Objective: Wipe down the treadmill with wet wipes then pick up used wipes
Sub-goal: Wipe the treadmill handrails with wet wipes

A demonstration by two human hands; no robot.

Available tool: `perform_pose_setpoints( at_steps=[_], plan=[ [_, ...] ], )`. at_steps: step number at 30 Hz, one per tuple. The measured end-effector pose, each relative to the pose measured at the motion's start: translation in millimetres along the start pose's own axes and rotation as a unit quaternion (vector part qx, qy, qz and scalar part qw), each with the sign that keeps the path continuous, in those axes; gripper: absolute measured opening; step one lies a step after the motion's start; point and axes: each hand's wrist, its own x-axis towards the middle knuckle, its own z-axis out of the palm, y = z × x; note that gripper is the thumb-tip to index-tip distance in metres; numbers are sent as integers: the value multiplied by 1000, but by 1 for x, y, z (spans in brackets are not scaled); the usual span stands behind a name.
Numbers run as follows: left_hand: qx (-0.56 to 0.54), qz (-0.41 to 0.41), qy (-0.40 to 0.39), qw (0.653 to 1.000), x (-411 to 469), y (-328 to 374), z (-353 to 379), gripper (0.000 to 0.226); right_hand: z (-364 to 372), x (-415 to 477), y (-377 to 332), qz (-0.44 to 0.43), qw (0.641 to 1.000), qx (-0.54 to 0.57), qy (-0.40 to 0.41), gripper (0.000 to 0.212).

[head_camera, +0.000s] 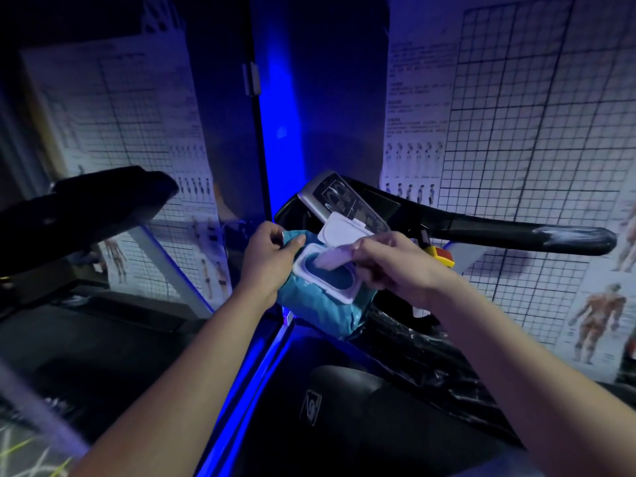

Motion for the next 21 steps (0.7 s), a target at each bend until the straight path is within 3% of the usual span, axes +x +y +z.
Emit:
perform_pose_setpoints(
  at_steps=[6, 9, 12, 14, 17, 21],
  plan=[
    [-7, 20, 8, 1000, 14, 14, 10, 21, -16, 3, 0, 8, 978, 208, 30, 31],
    [19, 20, 50, 998, 24, 14, 17, 22, -31, -1, -16, -32, 961, 270, 50, 18],
    [-3, 2, 87, 996, 35, 6, 18, 24, -63, -1, -30, -51, 970, 192, 140, 23],
    [1, 14, 90, 996, 37, 6, 22, 23, -75, 4, -28, -13, 975, 123, 187, 35],
    [23, 42, 94, 994, 42, 10, 32, 23, -74, 15, -24, -29, 965, 190, 180, 17],
    [18, 14, 125, 992, 58, 10, 40, 22, -78, 14, -10, -19, 933, 294, 207, 16]
  ],
)
